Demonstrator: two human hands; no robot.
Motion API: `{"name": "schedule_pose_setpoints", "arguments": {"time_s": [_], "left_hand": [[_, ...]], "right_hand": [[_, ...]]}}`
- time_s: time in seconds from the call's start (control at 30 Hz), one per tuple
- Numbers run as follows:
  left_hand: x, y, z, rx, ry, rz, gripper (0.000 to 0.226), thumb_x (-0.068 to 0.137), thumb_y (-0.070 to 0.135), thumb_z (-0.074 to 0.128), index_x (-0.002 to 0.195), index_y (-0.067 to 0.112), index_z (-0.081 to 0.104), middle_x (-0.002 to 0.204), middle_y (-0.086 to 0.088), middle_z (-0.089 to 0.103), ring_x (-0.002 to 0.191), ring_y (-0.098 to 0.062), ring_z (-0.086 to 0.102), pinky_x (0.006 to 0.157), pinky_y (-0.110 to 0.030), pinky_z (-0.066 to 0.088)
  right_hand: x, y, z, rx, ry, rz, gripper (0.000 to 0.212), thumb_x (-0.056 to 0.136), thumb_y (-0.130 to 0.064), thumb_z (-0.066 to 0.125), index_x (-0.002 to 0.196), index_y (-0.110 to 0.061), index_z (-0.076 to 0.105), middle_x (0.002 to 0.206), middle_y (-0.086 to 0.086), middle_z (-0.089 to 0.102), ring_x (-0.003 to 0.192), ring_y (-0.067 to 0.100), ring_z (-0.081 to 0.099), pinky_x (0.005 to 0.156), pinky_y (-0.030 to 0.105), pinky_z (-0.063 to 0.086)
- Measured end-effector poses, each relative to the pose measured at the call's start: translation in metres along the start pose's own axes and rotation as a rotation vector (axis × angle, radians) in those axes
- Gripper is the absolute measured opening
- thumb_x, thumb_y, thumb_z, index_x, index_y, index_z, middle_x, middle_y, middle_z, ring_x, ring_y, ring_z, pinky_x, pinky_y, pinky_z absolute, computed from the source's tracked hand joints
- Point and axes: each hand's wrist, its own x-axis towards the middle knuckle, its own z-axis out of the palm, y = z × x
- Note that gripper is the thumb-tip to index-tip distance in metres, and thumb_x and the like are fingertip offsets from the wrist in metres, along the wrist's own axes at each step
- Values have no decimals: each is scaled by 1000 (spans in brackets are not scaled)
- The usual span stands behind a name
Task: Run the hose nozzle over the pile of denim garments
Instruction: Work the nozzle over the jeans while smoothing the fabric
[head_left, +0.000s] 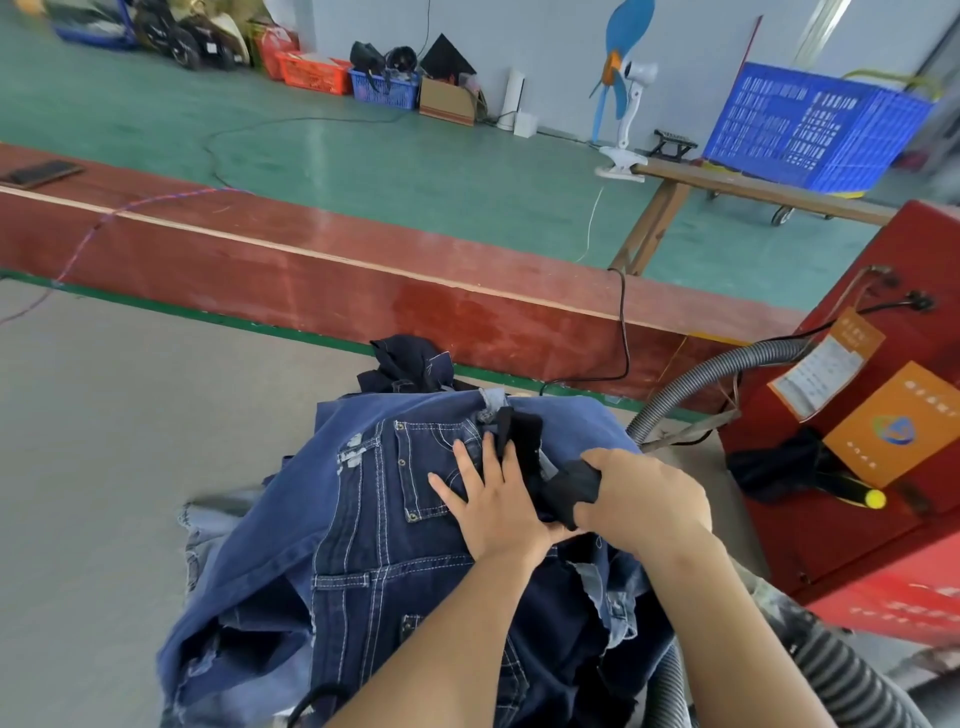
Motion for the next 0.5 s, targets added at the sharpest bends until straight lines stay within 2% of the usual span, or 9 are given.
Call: {"name": "schedule_pose_setpoints", "arguments": {"time_s": [0.17, 0.27, 0.4, 0.5], "left_hand": [[0, 0, 2, 11, 17, 2, 105, 75, 68, 56, 154, 25, 2, 162, 2, -13, 143, -35, -28, 106, -68, -18], [1, 1, 2, -3, 43, 1, 98, 78, 63, 51, 154, 25, 3, 162, 3, -11, 143, -34, -27, 108, -68, -15], [0, 1, 1, -14, 28, -13, 122, 60, 86, 54, 154, 27, 4, 162, 5, -10, 145, -31, -24, 107, -66, -16], [0, 1, 1, -25, 24, -13, 128, 55, 90, 55, 154, 27, 4, 162, 5, -9, 145, -30, -25, 106, -66, -18]], "right_hand": [[4, -10, 15, -35, 84, -20, 30, 89, -31, 54, 119, -28, 49, 67, -7, 43, 65, 20, 49, 43, 23, 27], [6, -13, 19, 4, 133, -47, 33, 90, -31, 53, 122, -28, 46, 72, -4, 53, 65, 21, 52, 44, 24, 31], [6, -1, 6, 114, 172, -35, 37, 85, -35, 56, 121, -36, 49, 89, -4, 64, 76, 21, 58, 56, 26, 42], [0, 13, -9, 105, 175, -29, 37, 83, -38, 58, 118, -40, 50, 95, -5, 64, 86, 23, 61, 61, 28, 44]]}}
